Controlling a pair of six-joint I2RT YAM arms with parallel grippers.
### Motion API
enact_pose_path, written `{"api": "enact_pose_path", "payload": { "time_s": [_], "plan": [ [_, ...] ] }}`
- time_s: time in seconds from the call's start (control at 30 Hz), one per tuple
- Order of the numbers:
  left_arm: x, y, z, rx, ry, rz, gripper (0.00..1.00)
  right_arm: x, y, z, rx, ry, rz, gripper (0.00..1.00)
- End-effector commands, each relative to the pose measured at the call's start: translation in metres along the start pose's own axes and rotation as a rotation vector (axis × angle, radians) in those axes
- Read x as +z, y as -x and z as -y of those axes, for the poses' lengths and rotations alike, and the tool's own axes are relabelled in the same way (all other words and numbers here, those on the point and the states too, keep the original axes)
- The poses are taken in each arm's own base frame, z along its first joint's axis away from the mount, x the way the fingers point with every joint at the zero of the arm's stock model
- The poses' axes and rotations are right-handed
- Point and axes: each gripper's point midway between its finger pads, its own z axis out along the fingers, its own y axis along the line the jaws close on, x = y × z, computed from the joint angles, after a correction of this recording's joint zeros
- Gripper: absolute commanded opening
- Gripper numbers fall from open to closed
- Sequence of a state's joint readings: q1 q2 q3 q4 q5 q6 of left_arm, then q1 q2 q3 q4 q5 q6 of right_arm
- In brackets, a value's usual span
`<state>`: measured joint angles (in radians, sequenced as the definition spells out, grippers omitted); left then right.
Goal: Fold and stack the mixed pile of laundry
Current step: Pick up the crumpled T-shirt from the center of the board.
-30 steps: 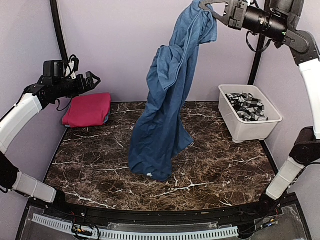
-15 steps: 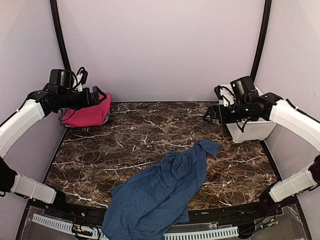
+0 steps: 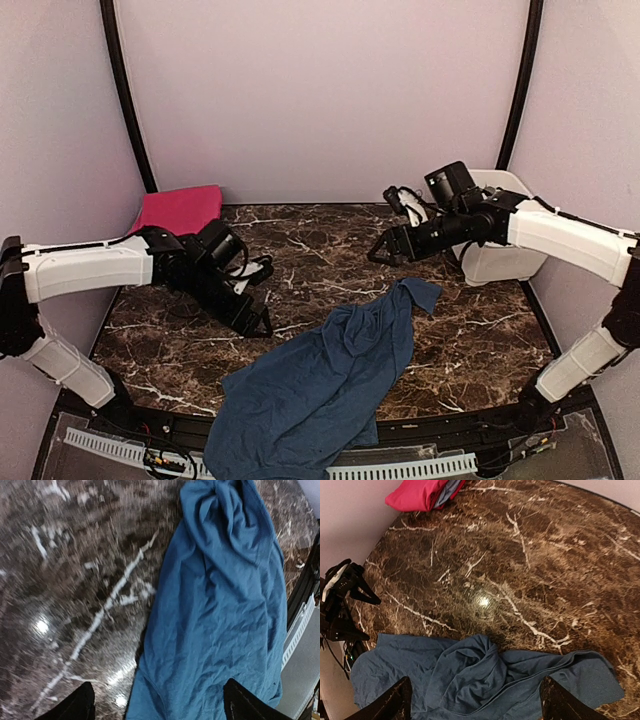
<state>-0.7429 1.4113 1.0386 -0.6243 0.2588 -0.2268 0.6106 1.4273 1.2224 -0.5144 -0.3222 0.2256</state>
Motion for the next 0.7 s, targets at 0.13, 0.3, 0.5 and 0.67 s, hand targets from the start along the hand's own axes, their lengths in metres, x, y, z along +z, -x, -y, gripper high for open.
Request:
{"api": "enact_pose_path", "payload": {
  "time_s": [0.13, 0.3, 0.5, 0.67],
  "plan": [
    [0.055, -0.082, 0.010, -0.031, 0.022, -0.299, 0.85, 0.043, -0.044, -0.016, -0.034, 0.107, -0.143, 0.84],
    [0.082, -0.104, 0.001, -0.037, 0.096, -0.421, 0.77, 0.051, -0.056, -0.015, -0.022, 0.125, -0.180, 0.83],
    [0.092, -0.090, -0.047, -0.081, 0.283, -0.413, 0.48, 0.067, -0.071, -0.009, -0.011, 0.121, -0.221, 0.82],
    [0.064, -0.001, -0.104, -0.195, 0.352, -0.196, 0.11, 0.073, -0.069, -0.006, -0.011, 0.114, -0.210, 0.80]
  ]
}}
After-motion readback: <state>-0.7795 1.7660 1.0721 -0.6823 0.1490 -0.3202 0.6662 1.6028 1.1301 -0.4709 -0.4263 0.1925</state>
